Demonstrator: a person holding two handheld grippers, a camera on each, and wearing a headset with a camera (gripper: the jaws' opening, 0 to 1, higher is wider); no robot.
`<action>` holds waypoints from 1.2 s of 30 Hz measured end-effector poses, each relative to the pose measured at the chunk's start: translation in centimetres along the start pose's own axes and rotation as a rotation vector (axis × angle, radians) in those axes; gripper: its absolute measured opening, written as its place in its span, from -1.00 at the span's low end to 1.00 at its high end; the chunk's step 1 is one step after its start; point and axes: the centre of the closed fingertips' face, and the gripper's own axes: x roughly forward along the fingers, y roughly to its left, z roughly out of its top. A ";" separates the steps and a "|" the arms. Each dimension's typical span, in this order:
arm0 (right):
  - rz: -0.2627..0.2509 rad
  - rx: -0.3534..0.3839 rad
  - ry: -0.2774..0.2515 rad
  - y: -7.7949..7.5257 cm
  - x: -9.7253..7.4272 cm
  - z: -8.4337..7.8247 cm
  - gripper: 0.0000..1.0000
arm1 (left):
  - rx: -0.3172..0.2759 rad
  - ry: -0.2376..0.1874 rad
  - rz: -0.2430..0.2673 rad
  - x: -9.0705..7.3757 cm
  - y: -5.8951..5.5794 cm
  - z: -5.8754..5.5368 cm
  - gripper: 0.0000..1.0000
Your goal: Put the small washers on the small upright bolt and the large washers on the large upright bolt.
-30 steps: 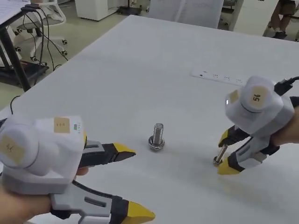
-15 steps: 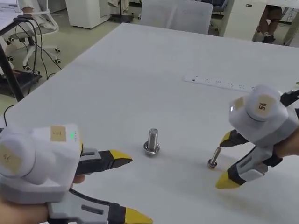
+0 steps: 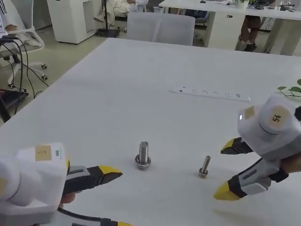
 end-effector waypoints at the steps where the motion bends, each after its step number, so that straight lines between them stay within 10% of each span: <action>1: -0.005 0.006 -0.004 0.1 -0.2 -0.1 0.36 | 0.000 0.000 0.001 0.0 0.0 0.0 0.40; 36: -0.108 0.186 -0.249 8.0 -3.8 0.3 0.39 | 0.013 0.000 -0.016 -1.4 -0.8 0.0 0.41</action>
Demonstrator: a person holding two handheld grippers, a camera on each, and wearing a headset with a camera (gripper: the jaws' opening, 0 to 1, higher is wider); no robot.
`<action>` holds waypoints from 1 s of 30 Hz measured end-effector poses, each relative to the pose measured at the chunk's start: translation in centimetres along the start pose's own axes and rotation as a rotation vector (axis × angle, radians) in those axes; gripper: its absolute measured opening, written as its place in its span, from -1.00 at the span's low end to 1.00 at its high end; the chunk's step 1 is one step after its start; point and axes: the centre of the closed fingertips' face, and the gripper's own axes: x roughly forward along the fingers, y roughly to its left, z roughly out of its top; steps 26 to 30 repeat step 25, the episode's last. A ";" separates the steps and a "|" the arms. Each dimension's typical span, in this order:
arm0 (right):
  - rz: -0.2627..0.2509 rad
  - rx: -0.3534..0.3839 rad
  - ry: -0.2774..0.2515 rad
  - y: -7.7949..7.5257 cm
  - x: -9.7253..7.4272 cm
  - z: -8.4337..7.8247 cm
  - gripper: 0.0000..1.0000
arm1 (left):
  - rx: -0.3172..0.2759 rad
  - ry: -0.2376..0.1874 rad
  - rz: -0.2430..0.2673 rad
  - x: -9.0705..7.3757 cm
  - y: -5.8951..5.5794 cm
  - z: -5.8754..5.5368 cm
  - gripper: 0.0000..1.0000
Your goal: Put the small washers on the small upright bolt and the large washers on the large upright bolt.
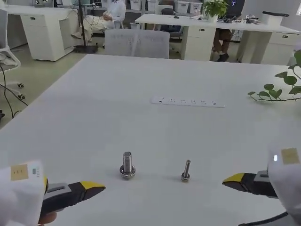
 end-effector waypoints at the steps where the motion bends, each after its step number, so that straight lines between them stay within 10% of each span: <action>1: 0.003 0.011 -0.015 0.2 0.0 0.0 0.39 | -0.002 0.001 -0.001 0.0 -0.1 -0.1 0.41; 12: 0.006 0.035 -0.203 0.2 0.0 -0.3 0.37 | -0.024 0.005 -0.007 -0.1 -0.3 -0.8 0.41; 30: 0.011 0.049 -0.190 0.3 0.5 -0.8 0.39 | -0.041 0.009 -0.002 0.1 -0.1 -1.2 0.41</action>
